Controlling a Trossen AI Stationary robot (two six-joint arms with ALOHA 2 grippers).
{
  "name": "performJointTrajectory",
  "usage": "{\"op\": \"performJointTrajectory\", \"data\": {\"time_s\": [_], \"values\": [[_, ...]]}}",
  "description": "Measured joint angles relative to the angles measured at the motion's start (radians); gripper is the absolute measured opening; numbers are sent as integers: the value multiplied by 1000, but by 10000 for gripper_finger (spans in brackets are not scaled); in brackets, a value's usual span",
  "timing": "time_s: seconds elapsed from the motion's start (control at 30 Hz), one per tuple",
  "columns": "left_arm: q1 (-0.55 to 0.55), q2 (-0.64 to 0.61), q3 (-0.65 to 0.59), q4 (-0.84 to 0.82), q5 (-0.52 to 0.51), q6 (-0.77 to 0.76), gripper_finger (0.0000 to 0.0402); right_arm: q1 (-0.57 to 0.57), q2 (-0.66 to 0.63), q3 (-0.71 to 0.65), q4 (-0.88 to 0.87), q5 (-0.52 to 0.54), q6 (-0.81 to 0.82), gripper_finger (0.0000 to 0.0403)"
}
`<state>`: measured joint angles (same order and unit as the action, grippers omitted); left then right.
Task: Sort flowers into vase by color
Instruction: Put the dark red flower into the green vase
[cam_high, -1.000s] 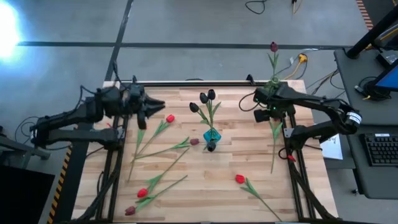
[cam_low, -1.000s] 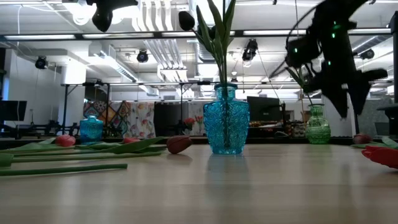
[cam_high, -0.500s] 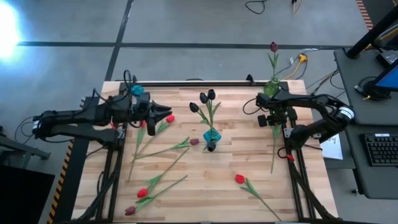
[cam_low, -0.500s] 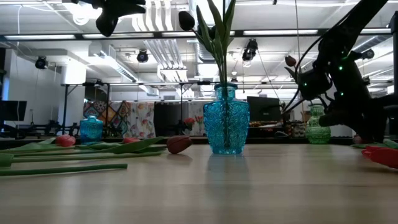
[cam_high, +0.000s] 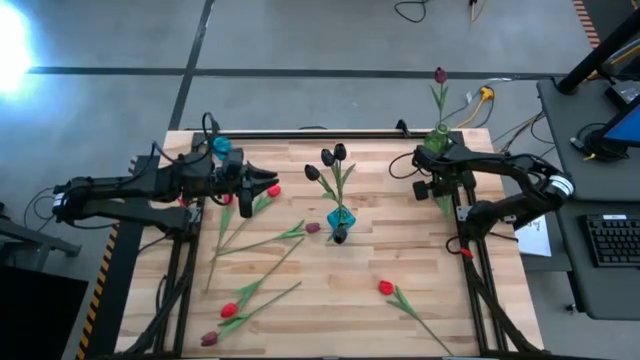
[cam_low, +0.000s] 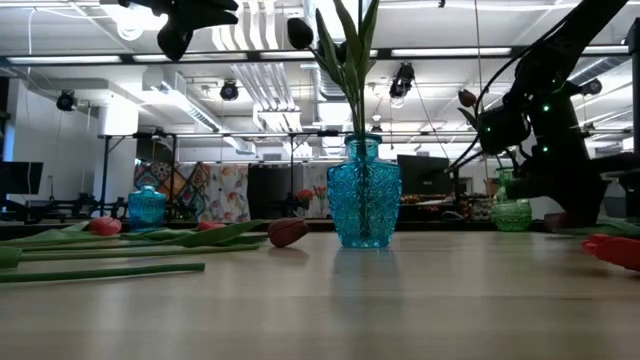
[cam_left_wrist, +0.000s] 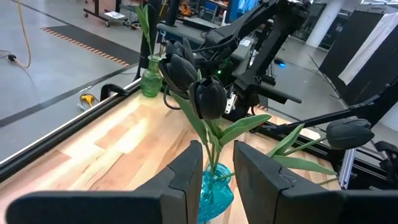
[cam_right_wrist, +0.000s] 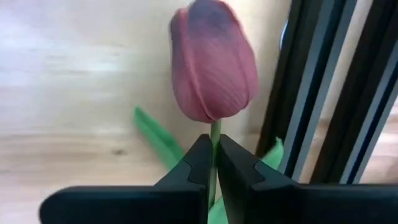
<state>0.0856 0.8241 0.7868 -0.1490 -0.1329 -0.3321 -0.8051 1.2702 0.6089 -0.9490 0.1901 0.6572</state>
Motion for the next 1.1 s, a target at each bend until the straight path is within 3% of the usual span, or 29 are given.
{"op": "performJointTrajectory", "data": {"time_s": [0.17, 0.33, 0.43, 0.57, 0.67, 0.8, 1.1], "values": [[0, -9, 0, 0, 0, 6, 77, 44, -103, 70, -5, -9, 42, 11], [0, -13, 0, 0, 0, 27, 77, 116, -242, 237, 31, 16, 50, 10], [0, -14, 0, 0, 0, 35, 77, 143, -335, 340, 96, 117, 13, 10], [0, -22, 0, -1, 0, 35, 77, 180, -478, 420, 221, 374, -118, 10], [0, -27, 0, -1, 0, 32, 77, 195, -563, 433, 321, 490, -248, 10], [0, -29, 0, -1, -31, 38, 77, 195, -622, 408, 468, 558, -393, 9], [2, -29, 6, 6, -96, 59, 77, 178, -584, 282, 933, 749, -744, 10]]}}
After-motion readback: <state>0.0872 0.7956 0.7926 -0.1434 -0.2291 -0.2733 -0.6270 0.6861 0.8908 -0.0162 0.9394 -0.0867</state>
